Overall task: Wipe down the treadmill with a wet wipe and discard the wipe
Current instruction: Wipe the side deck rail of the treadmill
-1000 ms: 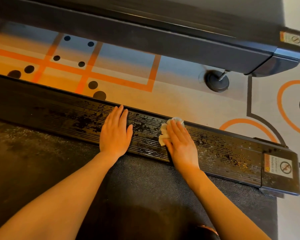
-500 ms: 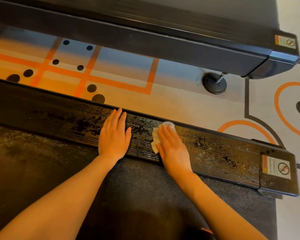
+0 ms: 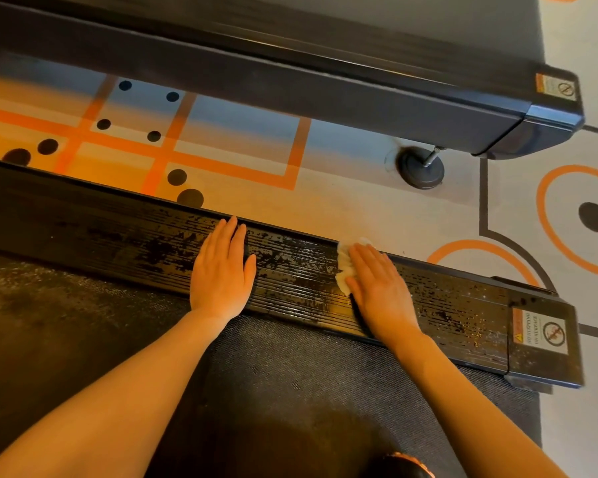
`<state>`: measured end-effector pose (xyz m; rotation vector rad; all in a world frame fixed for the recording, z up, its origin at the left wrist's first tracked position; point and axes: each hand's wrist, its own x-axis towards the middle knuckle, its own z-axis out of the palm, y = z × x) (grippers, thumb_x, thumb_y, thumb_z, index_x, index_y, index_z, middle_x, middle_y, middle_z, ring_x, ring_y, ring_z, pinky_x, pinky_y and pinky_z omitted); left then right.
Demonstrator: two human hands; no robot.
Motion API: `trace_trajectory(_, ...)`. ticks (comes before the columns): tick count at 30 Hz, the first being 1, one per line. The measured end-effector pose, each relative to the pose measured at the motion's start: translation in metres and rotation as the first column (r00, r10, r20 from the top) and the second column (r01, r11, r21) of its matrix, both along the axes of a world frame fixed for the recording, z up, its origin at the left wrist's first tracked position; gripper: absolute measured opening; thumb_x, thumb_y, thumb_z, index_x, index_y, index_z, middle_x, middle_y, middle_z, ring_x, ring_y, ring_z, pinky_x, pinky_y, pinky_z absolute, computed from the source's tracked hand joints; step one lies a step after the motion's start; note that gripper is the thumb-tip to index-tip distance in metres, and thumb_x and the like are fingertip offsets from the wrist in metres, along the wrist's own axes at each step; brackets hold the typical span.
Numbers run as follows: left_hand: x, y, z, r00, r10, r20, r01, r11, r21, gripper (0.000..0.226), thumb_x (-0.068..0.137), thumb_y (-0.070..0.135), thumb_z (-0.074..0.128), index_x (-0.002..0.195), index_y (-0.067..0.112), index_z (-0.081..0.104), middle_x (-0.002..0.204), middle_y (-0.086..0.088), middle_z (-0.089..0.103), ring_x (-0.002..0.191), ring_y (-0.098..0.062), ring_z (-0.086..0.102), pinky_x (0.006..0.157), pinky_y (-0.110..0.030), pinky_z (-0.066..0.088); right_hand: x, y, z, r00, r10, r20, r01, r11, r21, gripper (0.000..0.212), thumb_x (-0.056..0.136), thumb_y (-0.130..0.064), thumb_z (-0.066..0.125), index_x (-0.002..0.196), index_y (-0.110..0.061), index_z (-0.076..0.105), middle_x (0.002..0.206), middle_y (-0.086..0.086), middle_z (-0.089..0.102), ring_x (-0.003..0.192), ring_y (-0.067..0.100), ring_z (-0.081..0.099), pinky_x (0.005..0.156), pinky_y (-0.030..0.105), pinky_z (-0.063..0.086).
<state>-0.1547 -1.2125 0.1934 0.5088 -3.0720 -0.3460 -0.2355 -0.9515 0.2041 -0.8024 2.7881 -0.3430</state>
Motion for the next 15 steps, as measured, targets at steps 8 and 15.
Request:
trace_trajectory(8,-0.001,0.001,0.0,1.0,0.006,0.012,-0.006,1.0,0.009,0.056,0.1,0.032,0.046,0.147,0.004,0.038,0.157,-0.013,0.03,0.147,-0.027,0.025,0.118,-0.043,0.027,0.022,-0.025,-0.005,0.998,-0.026,-0.058,0.029,0.998,0.051,0.059,0.102,-0.036,0.021,0.152,-0.006,0.028,0.159,0.014,0.024,0.148,0.031,0.021,0.12,0.044,0.02)
trace_trajectory(15,-0.001,0.001,0.001,1.0,0.003,0.006,-0.003,1.0,0.018,0.055,0.099,0.031,0.048,0.146,0.003,0.04,0.156,-0.015,0.032,0.146,-0.03,0.027,0.117,-0.045,0.029,0.089,-0.02,-0.015,0.983,-0.004,-0.185,0.02,0.996,0.087,0.056,0.1,-0.03,0.03,0.148,-0.003,0.038,0.157,0.015,0.032,0.145,0.031,0.03,0.117,0.042,0.02)
